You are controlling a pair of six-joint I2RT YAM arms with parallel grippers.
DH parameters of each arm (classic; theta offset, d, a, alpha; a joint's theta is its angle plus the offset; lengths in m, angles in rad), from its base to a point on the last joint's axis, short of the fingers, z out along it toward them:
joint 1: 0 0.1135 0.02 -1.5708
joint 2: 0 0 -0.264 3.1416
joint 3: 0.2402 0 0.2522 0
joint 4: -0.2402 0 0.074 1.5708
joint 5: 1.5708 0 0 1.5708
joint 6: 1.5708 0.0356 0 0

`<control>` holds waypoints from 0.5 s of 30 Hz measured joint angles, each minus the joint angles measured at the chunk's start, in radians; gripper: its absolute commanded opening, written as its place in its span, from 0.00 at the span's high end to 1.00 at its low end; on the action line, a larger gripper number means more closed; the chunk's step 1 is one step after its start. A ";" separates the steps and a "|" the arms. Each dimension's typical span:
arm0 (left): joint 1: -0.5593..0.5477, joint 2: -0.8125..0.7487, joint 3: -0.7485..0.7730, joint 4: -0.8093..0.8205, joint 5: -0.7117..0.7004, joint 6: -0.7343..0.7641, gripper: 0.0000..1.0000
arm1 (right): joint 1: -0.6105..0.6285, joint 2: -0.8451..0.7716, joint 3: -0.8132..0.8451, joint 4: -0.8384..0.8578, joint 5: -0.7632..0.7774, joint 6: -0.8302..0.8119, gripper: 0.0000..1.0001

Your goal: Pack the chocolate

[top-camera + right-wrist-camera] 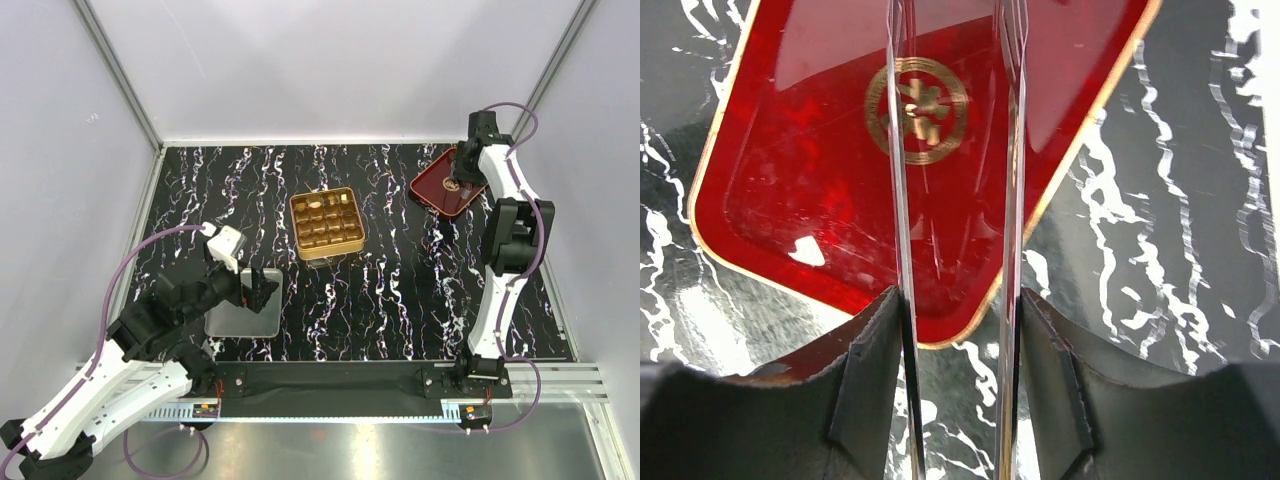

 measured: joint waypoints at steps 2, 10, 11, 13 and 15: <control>0.000 0.002 0.000 0.000 0.000 0.000 0.01 | 0.001 0.016 0.002 0.011 -0.016 0.000 0.45; 0.000 0.014 0.000 0.000 -0.001 0.000 0.01 | 0.003 0.047 0.012 0.024 -0.044 0.000 0.45; 0.000 0.014 0.000 -0.001 -0.001 0.000 0.01 | 0.003 0.049 0.016 0.024 -0.044 -0.001 0.45; 0.000 0.014 0.000 -0.001 -0.003 0.000 0.01 | 0.003 0.050 0.024 0.024 -0.044 -0.001 0.45; 0.000 0.015 0.000 -0.001 -0.003 0.000 0.01 | 0.003 0.053 0.036 0.026 -0.045 -0.001 0.45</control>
